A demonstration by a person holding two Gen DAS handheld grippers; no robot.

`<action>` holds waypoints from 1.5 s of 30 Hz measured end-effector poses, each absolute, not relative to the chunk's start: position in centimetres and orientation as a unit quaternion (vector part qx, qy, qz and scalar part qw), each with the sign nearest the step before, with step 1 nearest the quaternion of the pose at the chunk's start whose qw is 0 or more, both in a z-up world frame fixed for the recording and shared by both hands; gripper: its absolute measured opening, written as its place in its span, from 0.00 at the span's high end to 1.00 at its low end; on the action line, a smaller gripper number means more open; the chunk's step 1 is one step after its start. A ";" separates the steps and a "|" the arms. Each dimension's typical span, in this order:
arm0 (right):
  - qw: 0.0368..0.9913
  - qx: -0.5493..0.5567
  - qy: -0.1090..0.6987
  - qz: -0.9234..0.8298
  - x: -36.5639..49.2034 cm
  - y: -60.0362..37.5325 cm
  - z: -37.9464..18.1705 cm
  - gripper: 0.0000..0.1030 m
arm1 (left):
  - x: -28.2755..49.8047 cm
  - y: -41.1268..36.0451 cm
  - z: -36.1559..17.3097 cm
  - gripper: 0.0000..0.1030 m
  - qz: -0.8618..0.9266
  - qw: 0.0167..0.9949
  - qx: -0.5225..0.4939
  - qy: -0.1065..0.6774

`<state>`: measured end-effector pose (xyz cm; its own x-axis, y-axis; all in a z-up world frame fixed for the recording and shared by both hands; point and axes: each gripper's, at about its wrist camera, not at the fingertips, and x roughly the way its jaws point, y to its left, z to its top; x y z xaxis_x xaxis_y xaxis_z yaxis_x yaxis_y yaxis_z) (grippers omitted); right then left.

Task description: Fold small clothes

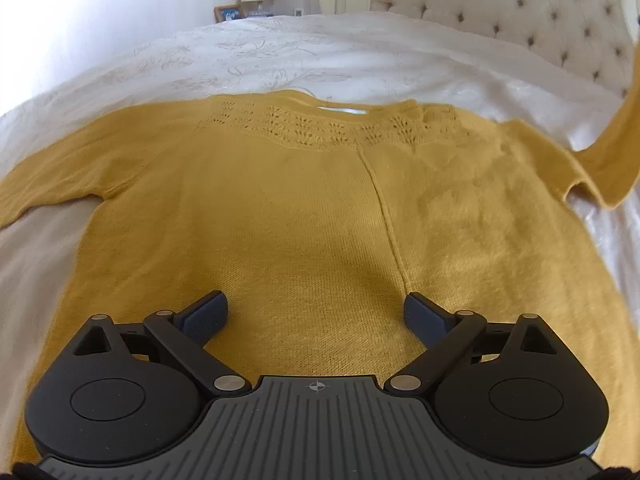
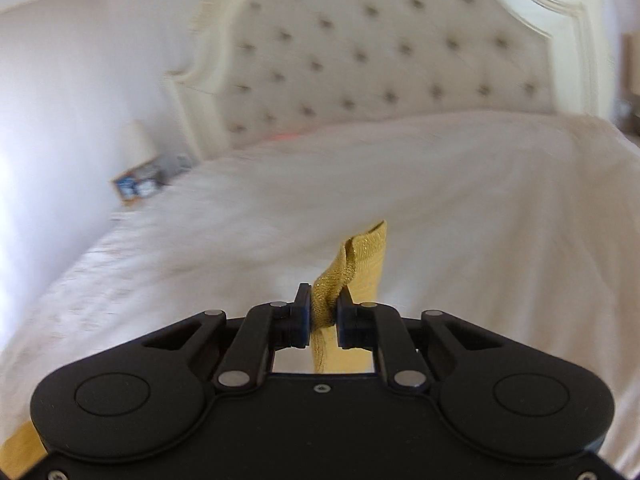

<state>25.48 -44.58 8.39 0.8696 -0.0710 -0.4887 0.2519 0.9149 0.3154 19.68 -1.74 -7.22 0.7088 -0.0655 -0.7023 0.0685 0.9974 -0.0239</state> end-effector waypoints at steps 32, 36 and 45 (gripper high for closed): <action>0.913 0.123 0.295 0.253 27.7 -5.5 -7.3 0.43 | 18.2 14.5 -3.1 0.07 0.016 0.926 -0.072 0.371; 0.927 0.132 0.280 0.211 25.9 -10.4 -7.7 0.43 | 20.8 13.8 -2.2 0.08 -0.003 0.929 -0.077 0.362; 0.950 0.130 0.271 0.088 23.6 -20.5 -9.1 0.43 | 27.6 11.1 -2.9 0.24 -0.064 0.922 -0.062 0.378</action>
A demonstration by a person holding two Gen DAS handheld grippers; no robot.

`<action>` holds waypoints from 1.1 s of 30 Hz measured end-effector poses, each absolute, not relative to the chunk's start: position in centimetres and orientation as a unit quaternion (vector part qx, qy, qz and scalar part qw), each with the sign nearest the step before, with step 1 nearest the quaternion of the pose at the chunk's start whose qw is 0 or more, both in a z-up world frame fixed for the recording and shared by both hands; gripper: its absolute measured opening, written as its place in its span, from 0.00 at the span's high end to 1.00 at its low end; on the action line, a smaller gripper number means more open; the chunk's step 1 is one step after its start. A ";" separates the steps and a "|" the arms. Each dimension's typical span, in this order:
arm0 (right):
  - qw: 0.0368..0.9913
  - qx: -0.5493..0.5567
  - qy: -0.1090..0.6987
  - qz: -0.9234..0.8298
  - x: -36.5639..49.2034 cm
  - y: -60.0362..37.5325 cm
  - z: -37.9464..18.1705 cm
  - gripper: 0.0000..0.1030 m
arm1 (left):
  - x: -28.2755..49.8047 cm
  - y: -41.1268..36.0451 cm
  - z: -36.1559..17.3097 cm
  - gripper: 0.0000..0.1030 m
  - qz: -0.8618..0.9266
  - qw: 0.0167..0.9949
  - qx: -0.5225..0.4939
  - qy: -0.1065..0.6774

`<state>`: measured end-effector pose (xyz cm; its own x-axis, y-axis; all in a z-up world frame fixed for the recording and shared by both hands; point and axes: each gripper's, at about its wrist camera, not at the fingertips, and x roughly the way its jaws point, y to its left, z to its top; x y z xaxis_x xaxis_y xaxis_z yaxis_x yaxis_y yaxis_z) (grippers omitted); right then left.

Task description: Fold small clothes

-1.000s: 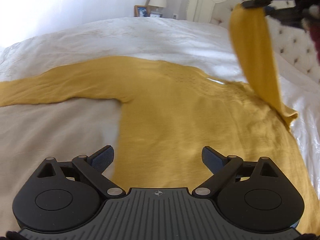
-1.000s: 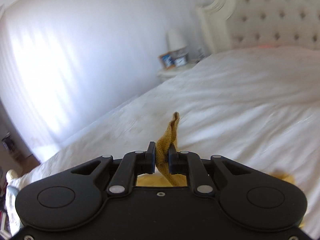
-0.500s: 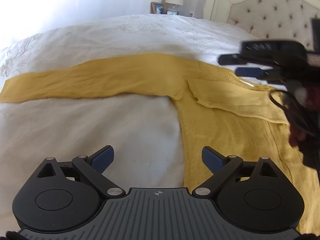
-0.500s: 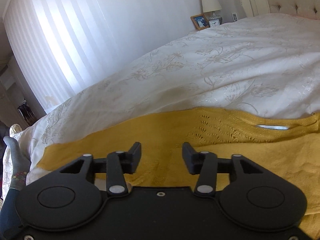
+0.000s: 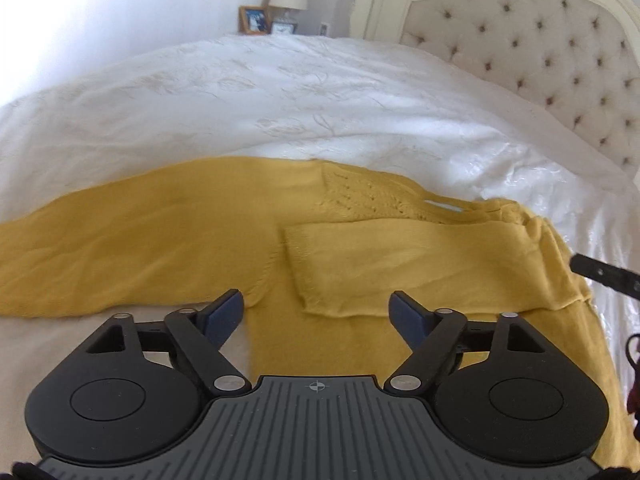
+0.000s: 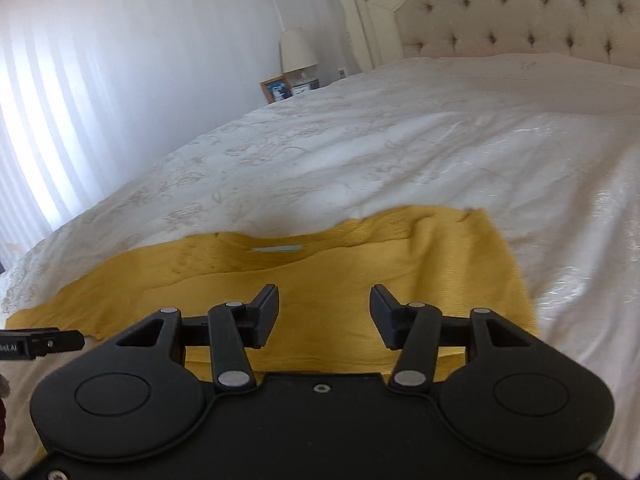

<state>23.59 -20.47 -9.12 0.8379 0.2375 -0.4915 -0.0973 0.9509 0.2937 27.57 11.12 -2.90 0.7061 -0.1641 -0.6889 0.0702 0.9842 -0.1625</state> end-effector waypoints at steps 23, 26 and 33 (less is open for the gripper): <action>0.944 0.049 0.325 -0.016 31.7 -27.3 -13.0 0.46 | 31.6 9.6 -4.5 0.92 -0.040 0.931 -0.012 0.362; 0.938 0.059 0.342 0.000 32.8 -27.6 -13.7 0.92 | 31.1 9.8 -5.0 0.92 -0.042 0.933 -0.018 0.358; 0.930 0.085 0.355 -0.048 33.0 -29.4 -14.8 0.92 | 31.0 9.9 -6.7 0.85 -0.031 0.925 -0.009 0.378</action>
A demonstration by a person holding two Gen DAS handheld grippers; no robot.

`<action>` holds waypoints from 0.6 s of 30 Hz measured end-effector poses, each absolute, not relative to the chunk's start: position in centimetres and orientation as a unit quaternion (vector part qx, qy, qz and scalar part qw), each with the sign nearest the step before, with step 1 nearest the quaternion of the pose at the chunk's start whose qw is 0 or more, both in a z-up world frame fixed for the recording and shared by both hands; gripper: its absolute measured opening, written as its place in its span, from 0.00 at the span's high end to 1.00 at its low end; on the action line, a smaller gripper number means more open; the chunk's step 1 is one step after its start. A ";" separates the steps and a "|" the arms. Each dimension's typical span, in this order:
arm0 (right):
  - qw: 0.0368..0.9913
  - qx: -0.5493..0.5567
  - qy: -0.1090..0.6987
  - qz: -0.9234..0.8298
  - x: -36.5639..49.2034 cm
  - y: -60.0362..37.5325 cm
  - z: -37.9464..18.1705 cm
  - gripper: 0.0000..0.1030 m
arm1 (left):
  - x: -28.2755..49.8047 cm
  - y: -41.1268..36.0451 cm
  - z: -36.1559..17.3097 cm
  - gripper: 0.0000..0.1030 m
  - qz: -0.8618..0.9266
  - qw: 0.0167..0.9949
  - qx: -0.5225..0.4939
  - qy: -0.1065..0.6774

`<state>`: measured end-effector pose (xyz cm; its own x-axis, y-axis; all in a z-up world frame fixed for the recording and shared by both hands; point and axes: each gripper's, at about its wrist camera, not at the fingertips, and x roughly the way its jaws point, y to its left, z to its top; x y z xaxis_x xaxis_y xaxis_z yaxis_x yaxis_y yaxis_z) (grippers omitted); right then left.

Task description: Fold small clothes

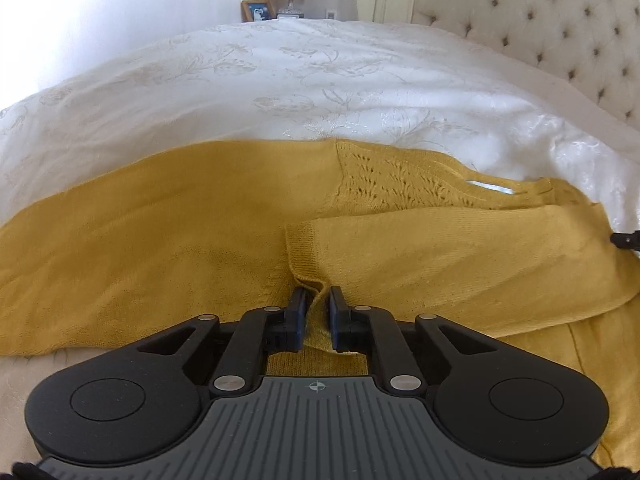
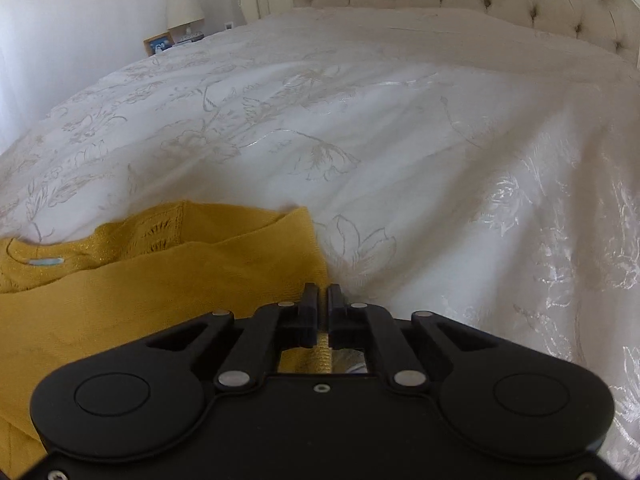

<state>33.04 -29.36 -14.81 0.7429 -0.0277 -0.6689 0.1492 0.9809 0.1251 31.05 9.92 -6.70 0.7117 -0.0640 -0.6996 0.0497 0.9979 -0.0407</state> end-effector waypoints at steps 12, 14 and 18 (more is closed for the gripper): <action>0.934 0.086 0.344 -0.039 27.9 -28.6 -13.7 0.43 | 28.2 10.0 -6.8 0.42 -0.038 0.928 0.009 0.371; 0.931 0.080 0.352 -0.060 26.7 -29.5 -14.9 0.43 | 27.7 9.9 -6.8 0.36 -0.039 0.927 0.013 0.372; 0.928 0.127 0.342 -0.080 24.7 -31.5 -14.1 0.40 | 27.1 9.9 -6.6 0.23 -0.044 0.923 0.028 0.382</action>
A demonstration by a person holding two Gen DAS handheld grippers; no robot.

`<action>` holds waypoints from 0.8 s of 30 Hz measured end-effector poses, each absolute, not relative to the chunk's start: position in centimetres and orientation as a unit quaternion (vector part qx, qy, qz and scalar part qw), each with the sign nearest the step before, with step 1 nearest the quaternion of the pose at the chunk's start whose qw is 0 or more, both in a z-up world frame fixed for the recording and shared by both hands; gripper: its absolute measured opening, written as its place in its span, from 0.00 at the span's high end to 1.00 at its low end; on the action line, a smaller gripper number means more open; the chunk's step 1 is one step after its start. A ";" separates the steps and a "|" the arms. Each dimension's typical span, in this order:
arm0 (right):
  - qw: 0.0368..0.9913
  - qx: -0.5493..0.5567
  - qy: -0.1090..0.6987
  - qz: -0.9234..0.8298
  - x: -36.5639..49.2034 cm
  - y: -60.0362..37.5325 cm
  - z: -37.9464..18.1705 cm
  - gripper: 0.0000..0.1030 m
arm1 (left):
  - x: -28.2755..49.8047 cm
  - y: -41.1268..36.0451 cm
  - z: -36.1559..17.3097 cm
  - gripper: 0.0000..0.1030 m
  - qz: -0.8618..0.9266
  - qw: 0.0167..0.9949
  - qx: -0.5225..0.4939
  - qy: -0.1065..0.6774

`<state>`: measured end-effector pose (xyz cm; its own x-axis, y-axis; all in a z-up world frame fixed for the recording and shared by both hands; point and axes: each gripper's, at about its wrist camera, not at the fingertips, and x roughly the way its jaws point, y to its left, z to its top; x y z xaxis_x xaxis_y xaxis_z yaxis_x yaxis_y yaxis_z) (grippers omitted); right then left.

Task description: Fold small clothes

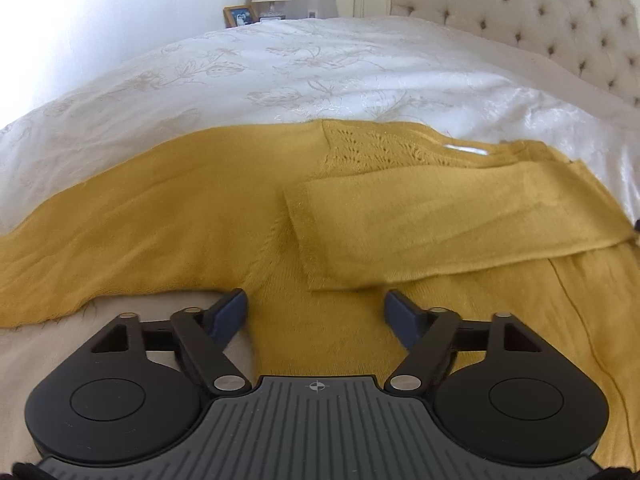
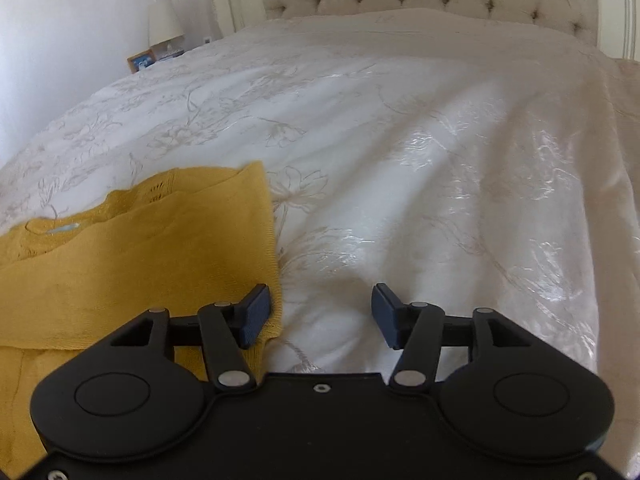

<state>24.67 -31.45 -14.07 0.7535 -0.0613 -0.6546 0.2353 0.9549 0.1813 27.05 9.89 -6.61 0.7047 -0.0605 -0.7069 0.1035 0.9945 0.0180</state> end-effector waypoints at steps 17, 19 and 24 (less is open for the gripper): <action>0.951 0.081 0.280 0.103 14.7 -18.5 -7.7 0.31 | 21.2 24.8 -4.1 0.22 -0.061 0.924 -0.092 0.367; 0.950 0.073 0.278 0.126 14.1 -16.6 -7.3 0.29 | 20.7 28.1 -3.7 0.22 -0.039 0.925 -0.114 0.361; 0.944 0.058 0.282 0.163 13.5 -12.5 -6.7 0.28 | 20.0 35.4 -2.4 0.22 0.010 0.929 -0.129 0.348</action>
